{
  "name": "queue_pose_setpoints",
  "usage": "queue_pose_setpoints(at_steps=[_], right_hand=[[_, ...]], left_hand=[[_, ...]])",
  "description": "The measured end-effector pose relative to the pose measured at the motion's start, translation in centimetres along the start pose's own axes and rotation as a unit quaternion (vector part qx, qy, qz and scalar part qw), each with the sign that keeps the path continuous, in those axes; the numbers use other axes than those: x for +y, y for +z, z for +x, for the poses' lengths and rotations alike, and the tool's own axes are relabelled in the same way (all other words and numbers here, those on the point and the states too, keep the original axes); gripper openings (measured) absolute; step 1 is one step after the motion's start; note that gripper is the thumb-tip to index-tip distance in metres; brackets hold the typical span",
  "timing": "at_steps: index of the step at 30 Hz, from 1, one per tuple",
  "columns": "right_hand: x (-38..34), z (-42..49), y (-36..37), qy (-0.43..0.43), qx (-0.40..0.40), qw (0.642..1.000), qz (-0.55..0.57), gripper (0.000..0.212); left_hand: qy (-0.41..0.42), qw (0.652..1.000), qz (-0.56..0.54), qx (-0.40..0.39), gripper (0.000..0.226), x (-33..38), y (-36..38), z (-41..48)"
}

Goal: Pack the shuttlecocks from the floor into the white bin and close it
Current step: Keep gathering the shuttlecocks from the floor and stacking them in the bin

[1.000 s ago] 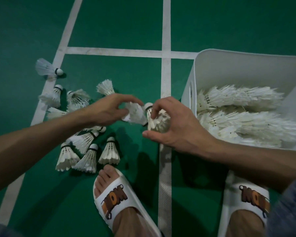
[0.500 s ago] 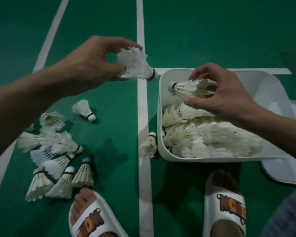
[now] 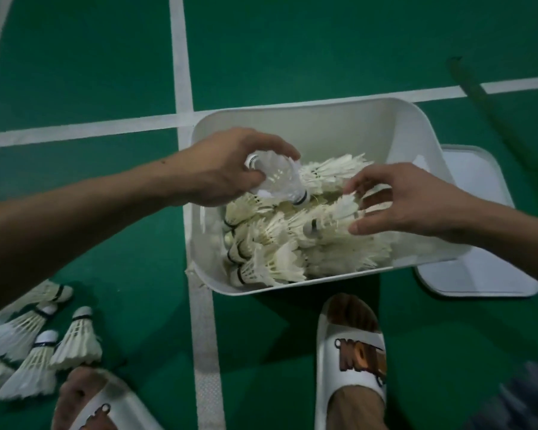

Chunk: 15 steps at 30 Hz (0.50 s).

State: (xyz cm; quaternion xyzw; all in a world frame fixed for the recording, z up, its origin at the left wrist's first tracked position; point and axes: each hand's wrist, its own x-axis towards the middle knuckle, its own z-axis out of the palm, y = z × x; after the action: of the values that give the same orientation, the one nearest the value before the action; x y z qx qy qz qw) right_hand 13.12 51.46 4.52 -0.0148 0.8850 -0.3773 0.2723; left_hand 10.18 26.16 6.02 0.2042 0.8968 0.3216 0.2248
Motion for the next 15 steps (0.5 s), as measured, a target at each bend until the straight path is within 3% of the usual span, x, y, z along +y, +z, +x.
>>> queue_pose_setpoints(at_steps=[3,9,15], right_hand=[[0.1,0.1,0.2,-0.015,-0.063,0.996,-0.062,0.046],[-0.4,0.5,3.0,-0.064,-0.063,0.971,-0.222,0.061],[-1.2,1.1,3.8,-0.048,-0.066,0.98,-0.181,0.06]], left_hand=[[-0.017,1.0,0.007,-0.006,0.045,-0.6,0.6,0.4],[-0.038,0.999,-0.006,-0.012,0.046,-1.3,1.0,0.4],[-0.029,0.999,-0.014,-0.01,0.045,-1.5,1.1,0.5]])
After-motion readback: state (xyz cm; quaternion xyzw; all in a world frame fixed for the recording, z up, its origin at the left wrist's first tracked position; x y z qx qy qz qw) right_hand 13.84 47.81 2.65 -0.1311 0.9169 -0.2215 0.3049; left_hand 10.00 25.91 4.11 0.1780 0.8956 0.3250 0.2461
